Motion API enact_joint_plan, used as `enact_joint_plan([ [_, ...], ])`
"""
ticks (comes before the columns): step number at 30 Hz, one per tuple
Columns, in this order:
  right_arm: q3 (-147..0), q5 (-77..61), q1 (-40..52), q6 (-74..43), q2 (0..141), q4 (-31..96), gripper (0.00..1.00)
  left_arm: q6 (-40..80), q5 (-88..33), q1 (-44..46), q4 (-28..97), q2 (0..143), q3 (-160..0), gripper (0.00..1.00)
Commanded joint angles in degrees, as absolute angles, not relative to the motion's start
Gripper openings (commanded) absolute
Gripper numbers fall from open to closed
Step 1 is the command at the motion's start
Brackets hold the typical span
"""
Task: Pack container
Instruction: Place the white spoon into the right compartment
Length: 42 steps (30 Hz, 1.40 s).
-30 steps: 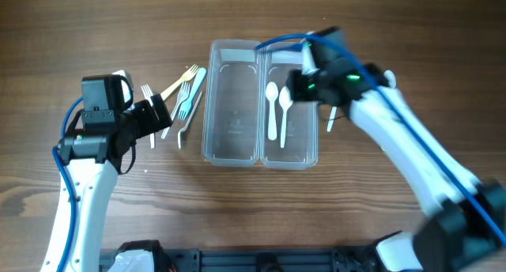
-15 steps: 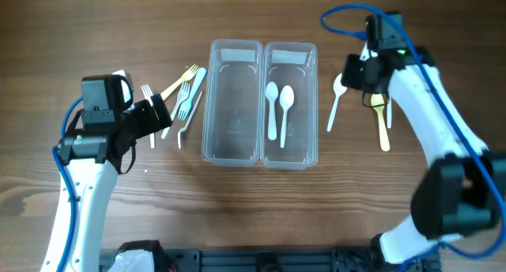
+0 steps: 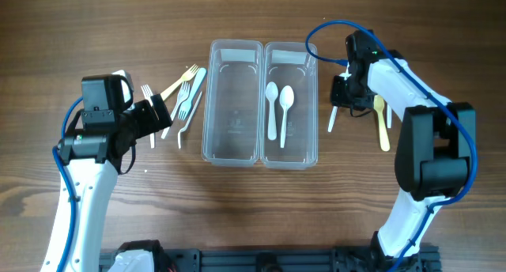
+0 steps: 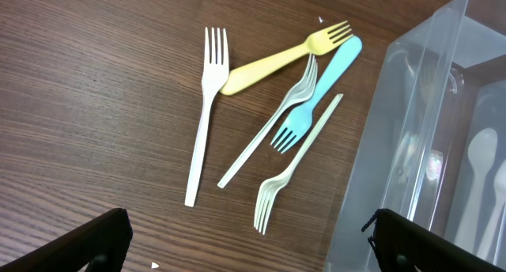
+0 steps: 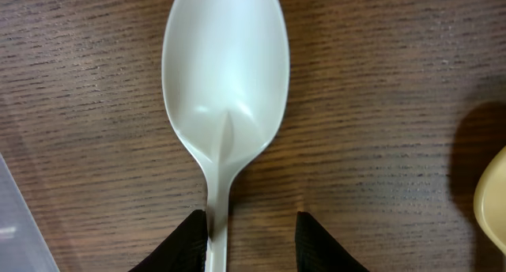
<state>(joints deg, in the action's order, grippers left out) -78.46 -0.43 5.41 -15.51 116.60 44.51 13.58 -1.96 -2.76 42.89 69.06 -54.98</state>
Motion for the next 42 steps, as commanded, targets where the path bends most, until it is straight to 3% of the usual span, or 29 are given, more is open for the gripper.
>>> enact_joint_plan([
  [1, -78.15, -1.5, 5.28, -14.9, 117.43, 44.1, 0.36, 12.43, -1.83, -3.11, 42.74, 69.12, -56.05, 1.0],
  [3, -78.15, -1.54, 5.28, -14.55, 117.47, 44.14, 0.35, 12.43, -1.83, -3.11, 42.74, 69.12, -56.05, 1.0],
  [5, -78.15, -1.52, 5.28, -14.5, 117.6, 44.18, 0.22, 12.43, -1.83, -3.11, 42.74, 69.12, -56.05, 1.0],
  [9, -77.76, -1.5, 5.28, -13.87, 117.78, 44.14, 0.16, 12.43, -1.83, -3.11, 42.74, 69.12, -56.05, 1.0],
  [12, -76.86, -1.32, 5.28, -12.43, 117.84, 44.42, 0.04, 12.43, -1.83, -3.11, 42.74, 69.12, -56.05, 1.0],
  [17, -77.45, -1.3, 5.28, -11.99, 115.57, 46.19, 0.04, 12.43, -1.83, -3.11, 42.74, 69.12, -56.05, 1.0],
  [27, -79.64, -10.68, 7.77, -12.01, 90.5, 48.73, 0.04, 12.43, -1.85, -3.11, 42.72, 69.12, -56.05, 1.0],
  [37, -75.4, -12.34, 21.98, -17.98, 98.61, 40.62, 0.04, 12.43, -1.83, -3.11, 42.74, 69.12, -56.05, 1.0],
  [39, -75.4, -12.29, 23.31, -17.98, 101.45, 38.87, 0.18, 12.43, -1.83, -3.11, 42.74, 69.12, -56.05, 1.0],
  [42, -76.14, -12.08, 23.99, -15.86, 101.69, 38.3, 0.25, 12.43, -1.83, -3.11, 42.74, 69.12, -56.05, 1.0],
])
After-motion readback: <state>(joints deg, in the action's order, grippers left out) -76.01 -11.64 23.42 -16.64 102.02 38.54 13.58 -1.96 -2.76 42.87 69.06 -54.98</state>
